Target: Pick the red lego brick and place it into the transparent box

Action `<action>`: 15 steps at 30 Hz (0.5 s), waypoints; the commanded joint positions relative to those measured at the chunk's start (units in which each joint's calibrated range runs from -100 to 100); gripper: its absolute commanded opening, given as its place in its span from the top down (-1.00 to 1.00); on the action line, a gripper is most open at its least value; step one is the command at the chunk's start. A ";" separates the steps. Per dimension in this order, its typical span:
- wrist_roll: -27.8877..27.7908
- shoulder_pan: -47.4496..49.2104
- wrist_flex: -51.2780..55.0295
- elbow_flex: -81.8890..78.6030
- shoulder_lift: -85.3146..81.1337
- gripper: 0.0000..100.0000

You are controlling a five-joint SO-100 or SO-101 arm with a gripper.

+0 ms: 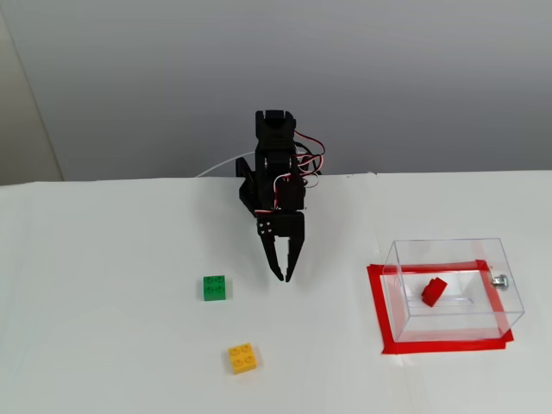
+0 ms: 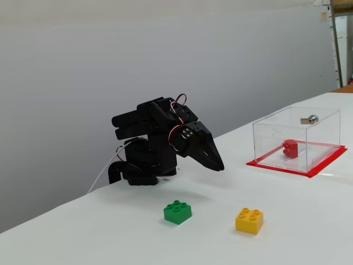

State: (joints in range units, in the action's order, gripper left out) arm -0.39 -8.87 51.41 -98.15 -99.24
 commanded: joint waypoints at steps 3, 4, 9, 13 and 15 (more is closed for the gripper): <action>0.13 -0.56 -0.50 -1.04 -0.59 0.97; 0.13 -0.56 -0.41 -1.04 -0.59 0.97; 0.13 -0.56 5.85 0.68 -0.59 0.97; 0.23 -0.56 17.52 4.29 -0.68 0.97; 0.29 -0.56 23.09 5.74 -0.68 0.97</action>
State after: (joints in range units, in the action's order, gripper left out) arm -0.29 -8.87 67.52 -94.70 -99.24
